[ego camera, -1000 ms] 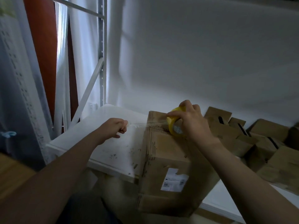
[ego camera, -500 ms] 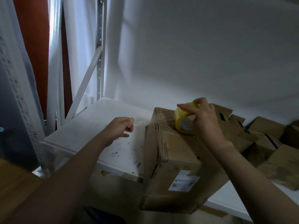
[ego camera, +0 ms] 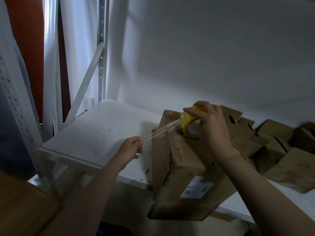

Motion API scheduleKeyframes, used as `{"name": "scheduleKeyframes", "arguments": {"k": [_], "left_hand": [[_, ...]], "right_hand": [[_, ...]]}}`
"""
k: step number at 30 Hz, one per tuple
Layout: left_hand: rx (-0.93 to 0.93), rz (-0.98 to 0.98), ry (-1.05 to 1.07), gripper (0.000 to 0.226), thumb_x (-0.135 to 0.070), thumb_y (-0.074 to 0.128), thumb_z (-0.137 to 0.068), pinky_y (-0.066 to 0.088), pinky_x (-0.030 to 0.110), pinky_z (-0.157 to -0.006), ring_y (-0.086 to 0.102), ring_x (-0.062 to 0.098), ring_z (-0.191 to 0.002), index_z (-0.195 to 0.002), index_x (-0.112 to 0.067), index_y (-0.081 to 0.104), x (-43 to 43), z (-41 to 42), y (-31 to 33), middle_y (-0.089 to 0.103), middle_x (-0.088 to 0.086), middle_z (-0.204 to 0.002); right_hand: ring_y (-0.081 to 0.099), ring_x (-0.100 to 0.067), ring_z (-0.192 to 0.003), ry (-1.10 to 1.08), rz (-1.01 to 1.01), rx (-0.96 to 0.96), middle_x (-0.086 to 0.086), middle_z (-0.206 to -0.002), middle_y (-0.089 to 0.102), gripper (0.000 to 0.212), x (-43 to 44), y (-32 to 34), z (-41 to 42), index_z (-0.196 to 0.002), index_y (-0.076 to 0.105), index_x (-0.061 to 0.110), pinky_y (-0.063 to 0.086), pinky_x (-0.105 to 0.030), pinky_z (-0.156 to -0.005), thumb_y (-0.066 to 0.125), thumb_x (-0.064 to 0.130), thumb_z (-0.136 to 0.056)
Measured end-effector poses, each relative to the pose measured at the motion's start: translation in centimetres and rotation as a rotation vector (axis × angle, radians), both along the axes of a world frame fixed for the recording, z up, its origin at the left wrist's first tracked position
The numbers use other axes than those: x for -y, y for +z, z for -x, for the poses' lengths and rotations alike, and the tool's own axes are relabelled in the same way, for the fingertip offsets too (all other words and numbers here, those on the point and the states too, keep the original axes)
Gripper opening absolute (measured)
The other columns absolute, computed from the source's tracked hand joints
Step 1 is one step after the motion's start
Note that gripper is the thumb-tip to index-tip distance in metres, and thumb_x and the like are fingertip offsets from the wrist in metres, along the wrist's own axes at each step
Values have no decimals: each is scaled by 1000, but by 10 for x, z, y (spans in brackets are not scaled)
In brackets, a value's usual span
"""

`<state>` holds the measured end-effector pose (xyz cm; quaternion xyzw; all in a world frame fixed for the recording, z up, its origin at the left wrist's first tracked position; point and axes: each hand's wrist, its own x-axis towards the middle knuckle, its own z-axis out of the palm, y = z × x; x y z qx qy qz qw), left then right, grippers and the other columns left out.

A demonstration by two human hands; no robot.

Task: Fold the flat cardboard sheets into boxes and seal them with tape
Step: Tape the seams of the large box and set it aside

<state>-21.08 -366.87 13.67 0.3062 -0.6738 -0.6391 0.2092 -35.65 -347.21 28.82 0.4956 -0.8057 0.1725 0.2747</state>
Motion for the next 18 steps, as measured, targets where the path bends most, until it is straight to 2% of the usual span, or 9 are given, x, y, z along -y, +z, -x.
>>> {"name": "scheduleKeyframes", "arguments": {"k": [5,9,13,15,18], "left_hand": [[18,-46,-28,33,-31,44,-105,55,42,-81,64,22,-80,-79,-18,59,-16,16,-10,62,5,-82],[-6,2,-41,28,-35,38,-108,51,33,-69,65,21,-83,-104,-24,64,-37,26,-17,64,1,-92],[-55,-121,-22,30,-37,36,-109,48,30,-68,64,26,-94,-113,-26,64,-50,38,-22,67,4,-104],[-62,-136,-2,32,-37,36,-109,47,32,-73,63,25,-96,-113,-26,66,-54,42,-27,69,4,-110],[-61,-102,45,36,-45,39,-106,51,40,-80,64,23,-90,-101,-24,68,-58,46,-35,70,2,-99]], "right_hand": [[43,-34,-126,-10,7,3,-4,-142,53,72,1,-2,3,-129,68,32,50,-45,-80,55,-17,-78],[40,-32,-128,-20,35,33,-2,-144,49,73,0,-7,0,-131,66,33,45,-38,-81,52,-18,-80],[37,-30,-131,-28,46,51,1,-145,46,70,2,-9,-1,-131,64,35,43,-35,-79,52,-15,-84],[37,-30,-132,-33,40,61,1,-146,45,70,2,-9,-2,-131,64,35,45,-36,-77,51,-14,-84],[35,-31,-134,-37,28,57,-1,-147,43,69,1,-9,-4,-133,63,34,47,-39,-82,53,-13,-84]]}}
